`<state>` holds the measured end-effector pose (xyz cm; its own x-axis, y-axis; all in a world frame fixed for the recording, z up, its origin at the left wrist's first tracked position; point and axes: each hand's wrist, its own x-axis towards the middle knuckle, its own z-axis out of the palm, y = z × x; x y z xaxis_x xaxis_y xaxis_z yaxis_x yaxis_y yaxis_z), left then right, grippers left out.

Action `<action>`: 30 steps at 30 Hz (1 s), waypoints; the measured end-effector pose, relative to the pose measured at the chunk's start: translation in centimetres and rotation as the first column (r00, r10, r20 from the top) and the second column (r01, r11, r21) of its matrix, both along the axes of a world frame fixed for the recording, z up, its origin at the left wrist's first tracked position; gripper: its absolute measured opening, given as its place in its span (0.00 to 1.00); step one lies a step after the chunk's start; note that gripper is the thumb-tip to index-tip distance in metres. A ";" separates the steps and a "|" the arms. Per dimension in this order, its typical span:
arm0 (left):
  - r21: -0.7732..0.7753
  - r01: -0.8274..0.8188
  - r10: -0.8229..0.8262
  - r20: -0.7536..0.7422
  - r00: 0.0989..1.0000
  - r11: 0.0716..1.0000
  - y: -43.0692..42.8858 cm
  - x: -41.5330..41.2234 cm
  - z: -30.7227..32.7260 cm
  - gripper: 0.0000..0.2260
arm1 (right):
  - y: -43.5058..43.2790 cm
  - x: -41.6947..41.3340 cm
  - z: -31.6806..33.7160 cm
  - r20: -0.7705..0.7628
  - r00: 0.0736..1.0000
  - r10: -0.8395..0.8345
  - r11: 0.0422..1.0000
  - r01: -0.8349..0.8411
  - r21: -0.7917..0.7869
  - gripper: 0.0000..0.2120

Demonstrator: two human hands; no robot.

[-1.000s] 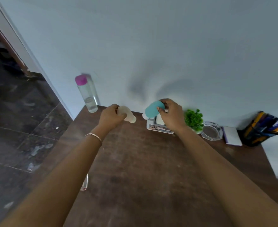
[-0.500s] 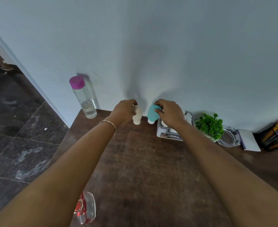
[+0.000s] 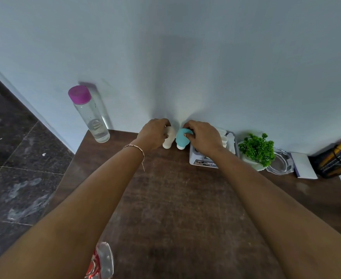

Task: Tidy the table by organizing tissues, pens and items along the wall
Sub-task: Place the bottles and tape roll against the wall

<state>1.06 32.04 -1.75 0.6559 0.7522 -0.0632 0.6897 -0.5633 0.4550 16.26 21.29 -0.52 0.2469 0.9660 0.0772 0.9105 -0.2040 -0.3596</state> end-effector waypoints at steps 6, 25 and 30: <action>0.006 -0.011 0.011 0.006 1.000 1.000 -0.1 0.0 0.2 0.14 | 0.2 -0.1 -0.1 0.058 0.998 0.008 1.000 -0.010 0.025 0.11; -0.010 -0.225 0.222 0.191 0.956 0.974 -8.1 -1.4 4.7 0.30 | -8.2 -1.2 3.4 -0.108 0.990 -0.095 0.962 0.119 0.244 0.25; -0.101 -0.153 0.174 0.252 0.952 0.983 -16.3 -1.1 4.7 0.27 | -17.1 -1.5 3.8 -0.228 0.968 -0.109 0.952 0.168 0.258 0.23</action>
